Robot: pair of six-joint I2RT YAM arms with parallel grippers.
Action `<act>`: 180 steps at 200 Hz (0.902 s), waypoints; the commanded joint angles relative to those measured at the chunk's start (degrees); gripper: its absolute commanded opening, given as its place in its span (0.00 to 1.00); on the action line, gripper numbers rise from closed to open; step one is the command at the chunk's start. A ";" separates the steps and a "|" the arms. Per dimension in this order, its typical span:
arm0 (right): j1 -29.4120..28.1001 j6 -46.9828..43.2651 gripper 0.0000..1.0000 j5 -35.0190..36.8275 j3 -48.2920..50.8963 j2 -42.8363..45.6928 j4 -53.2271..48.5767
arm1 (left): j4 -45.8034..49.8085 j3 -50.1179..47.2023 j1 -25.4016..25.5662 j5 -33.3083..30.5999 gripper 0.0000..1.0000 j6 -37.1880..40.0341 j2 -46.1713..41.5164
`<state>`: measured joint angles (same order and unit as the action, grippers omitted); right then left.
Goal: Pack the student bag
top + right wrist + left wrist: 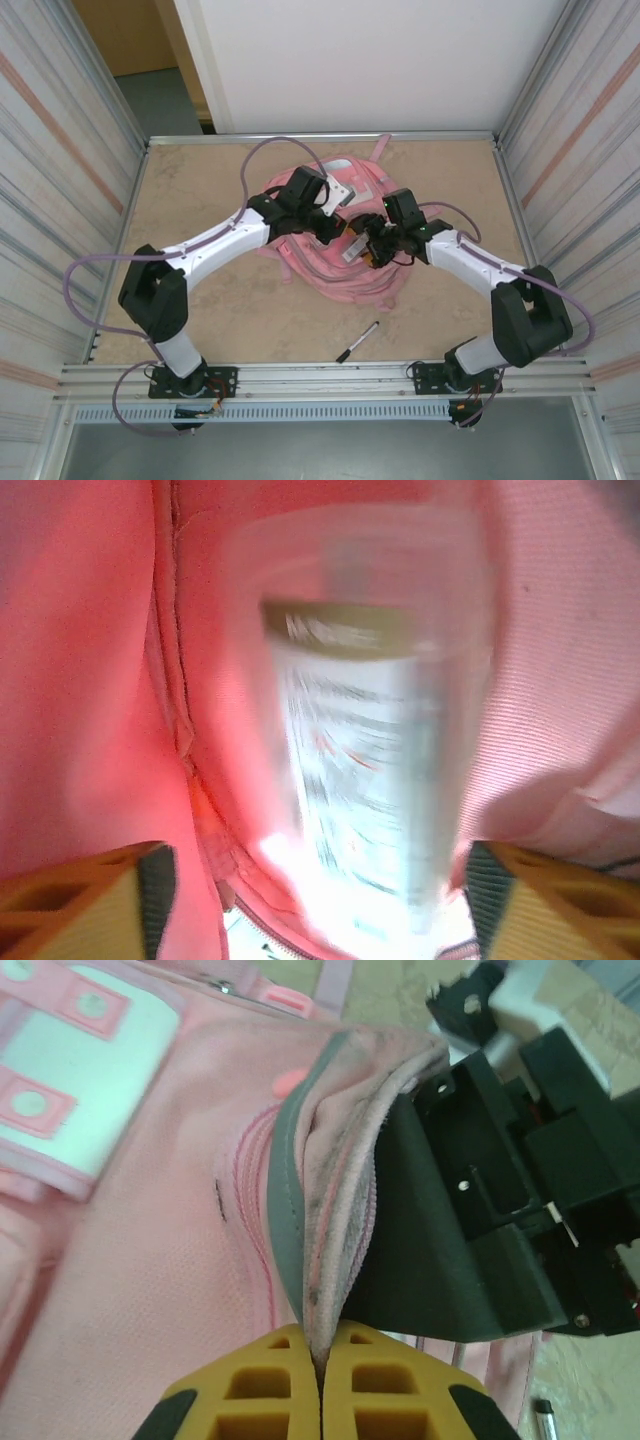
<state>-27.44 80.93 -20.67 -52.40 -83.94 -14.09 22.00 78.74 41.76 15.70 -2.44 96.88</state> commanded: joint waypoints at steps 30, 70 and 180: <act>-0.86 -1.06 0.79 3.19 -2.29 3.35 -0.18 | -6.39 -3.34 -1.66 4.92 0.00 -1.25 -7.24; -1.47 -17.92 0.78 0.89 4.87 13.59 -5.62 | -7.14 -6.27 -3.48 4.28 0.00 -0.15 -9.16; -34.15 -111.06 0.81 6.81 9.28 16.95 -25.85 | -5.97 -10.79 -9.21 2.75 0.00 4.28 -11.62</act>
<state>-59.51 -1.83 -14.83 -42.83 -61.25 -32.64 18.55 69.17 34.94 18.65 0.25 89.41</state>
